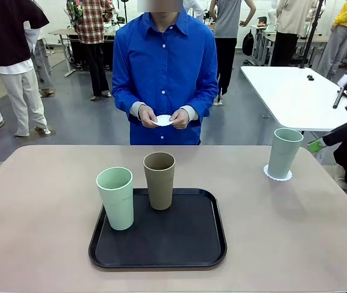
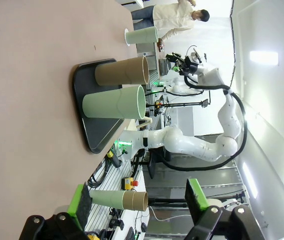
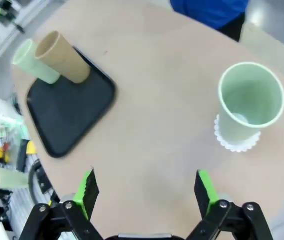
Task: Place coasters on the table and set cups on them.
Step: Pick up one Reusable plastic cup and place it on a coaster set by the human.
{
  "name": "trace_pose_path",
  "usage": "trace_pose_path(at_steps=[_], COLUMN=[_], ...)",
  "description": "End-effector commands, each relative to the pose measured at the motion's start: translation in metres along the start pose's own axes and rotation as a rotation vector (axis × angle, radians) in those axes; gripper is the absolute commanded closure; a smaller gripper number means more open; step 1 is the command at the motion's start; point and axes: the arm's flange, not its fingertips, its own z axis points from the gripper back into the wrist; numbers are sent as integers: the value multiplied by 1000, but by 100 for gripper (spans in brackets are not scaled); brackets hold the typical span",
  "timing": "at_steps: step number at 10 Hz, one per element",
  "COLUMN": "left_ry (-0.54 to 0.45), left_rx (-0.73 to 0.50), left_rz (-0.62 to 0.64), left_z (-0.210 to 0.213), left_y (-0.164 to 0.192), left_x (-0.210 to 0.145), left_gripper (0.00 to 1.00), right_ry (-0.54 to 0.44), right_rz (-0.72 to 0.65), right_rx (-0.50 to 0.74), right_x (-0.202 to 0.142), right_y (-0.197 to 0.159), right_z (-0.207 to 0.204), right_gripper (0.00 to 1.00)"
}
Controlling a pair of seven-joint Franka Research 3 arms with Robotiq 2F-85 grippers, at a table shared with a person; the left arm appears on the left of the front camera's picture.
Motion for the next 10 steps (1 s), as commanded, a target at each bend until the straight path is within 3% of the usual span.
trace_pose_path(at_steps=[1, 3, 5, 7, 8, 10], left_ry=[-7, -7, -7, -7, -7, -7], left_rx=[-7, -7, -7, -7, -7, -7], left_rz=[-5, -5, -5, -5, -5, -5], left_z=[1, 1, 1, 1, 1, 1], left_y=[-2, -2, -2, -2, -2, -2], left_x=[-1, -1, -1, -1, -1, -1], left_gripper=[0, 0, 0, 0, 0, 0], right_ry=[133, 195, 267, 297, 237, 237], right_rz=[-85, -172, -215, -231, -192, -192], right_rx=[-154, -310, -368, -318, -391, -391], right_x=[17, 43, 58, 64, 53, 53], right_y=[35, 48, 48, 30, 48, 48], right_z=[-2, 0, 9, 15, 9, 9], right_gripper=[0, 0, 0, 0, 0, 0])
